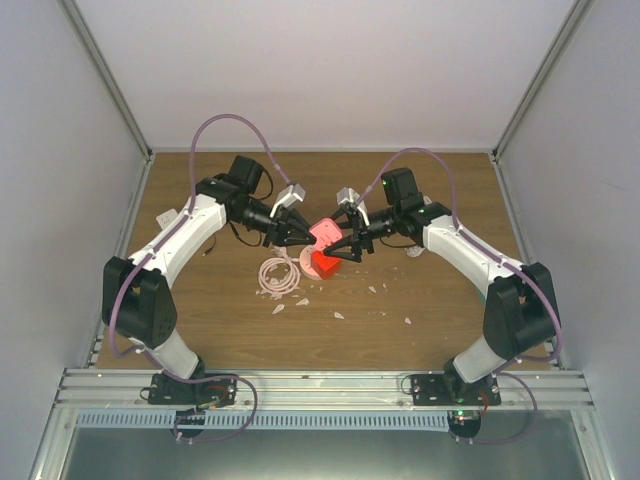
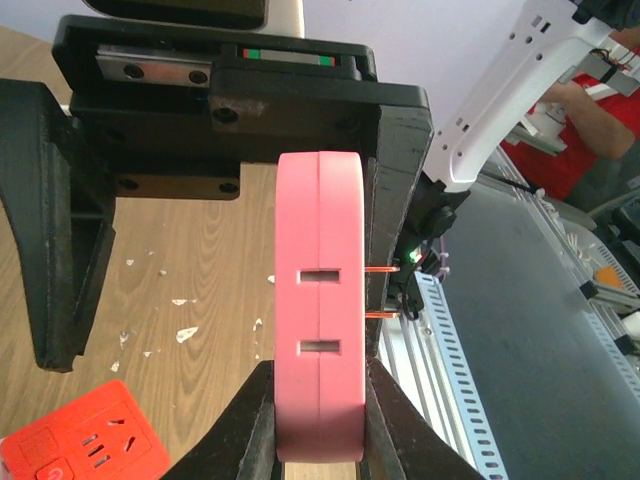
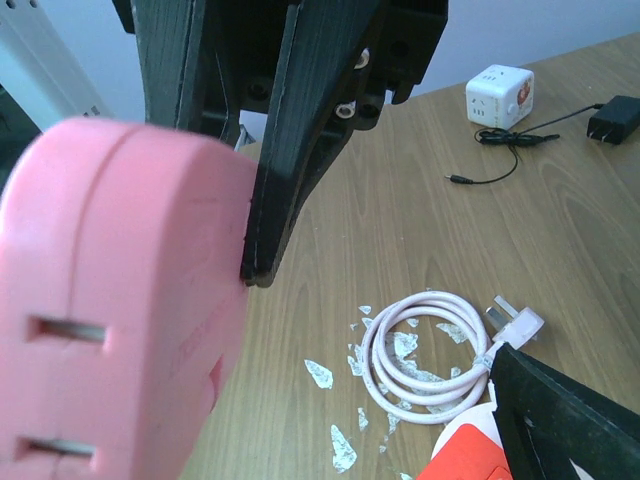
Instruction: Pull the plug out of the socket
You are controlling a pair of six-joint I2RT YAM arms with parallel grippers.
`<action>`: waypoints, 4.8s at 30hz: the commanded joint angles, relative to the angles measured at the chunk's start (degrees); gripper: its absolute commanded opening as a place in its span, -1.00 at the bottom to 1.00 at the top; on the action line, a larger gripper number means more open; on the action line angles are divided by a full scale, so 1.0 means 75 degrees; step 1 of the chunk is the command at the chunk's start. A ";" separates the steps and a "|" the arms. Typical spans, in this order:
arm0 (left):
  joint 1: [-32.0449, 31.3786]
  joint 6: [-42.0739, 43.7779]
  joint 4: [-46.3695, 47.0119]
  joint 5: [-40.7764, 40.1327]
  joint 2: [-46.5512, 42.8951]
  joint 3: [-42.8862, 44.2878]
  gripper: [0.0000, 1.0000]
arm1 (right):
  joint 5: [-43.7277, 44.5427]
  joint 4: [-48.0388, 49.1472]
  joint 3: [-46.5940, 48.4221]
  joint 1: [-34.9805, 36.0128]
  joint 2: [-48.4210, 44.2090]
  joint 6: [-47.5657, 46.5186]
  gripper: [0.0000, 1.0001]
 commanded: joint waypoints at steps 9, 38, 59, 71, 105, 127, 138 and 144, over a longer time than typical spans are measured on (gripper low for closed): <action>-0.0223 0.0405 -0.0094 -0.0103 -0.0262 -0.0303 -1.00 | 0.0319 0.0791 0.0024 0.0011 -0.0062 0.0802 0.82; 0.1036 -0.0509 0.1170 -0.0619 -0.0461 -0.1204 -1.00 | 0.1048 -0.0093 0.1704 -0.0314 0.0074 0.0390 0.99; 0.4983 -0.0632 0.1348 -0.2480 -0.0539 -0.2404 -0.97 | 0.2964 -0.1301 0.1667 -0.1016 -0.0211 -0.1254 0.99; 0.6743 0.0154 0.0988 -0.2829 -0.0108 -0.3131 -0.91 | 0.3061 -0.1477 0.1301 -0.1018 -0.0086 -0.1437 0.99; 0.7643 0.0301 0.1204 -0.3704 0.1004 -0.2711 0.36 | 0.2683 -0.1933 0.1535 -0.1016 0.0881 -0.1468 0.99; 0.4966 0.0769 0.1345 -0.3415 -0.1258 -0.2813 0.74 | 0.2844 -0.1321 0.1147 -0.0555 0.0899 -0.0257 0.99; 0.2996 0.0802 0.1971 -0.3032 -0.0507 -0.2994 0.57 | 0.4054 -0.0820 0.0349 0.0411 0.0921 0.0210 0.99; 0.2428 0.0021 0.2740 -0.3064 -0.0027 -0.3051 0.50 | 0.4905 -0.0813 0.0407 0.0916 0.1099 0.0762 0.99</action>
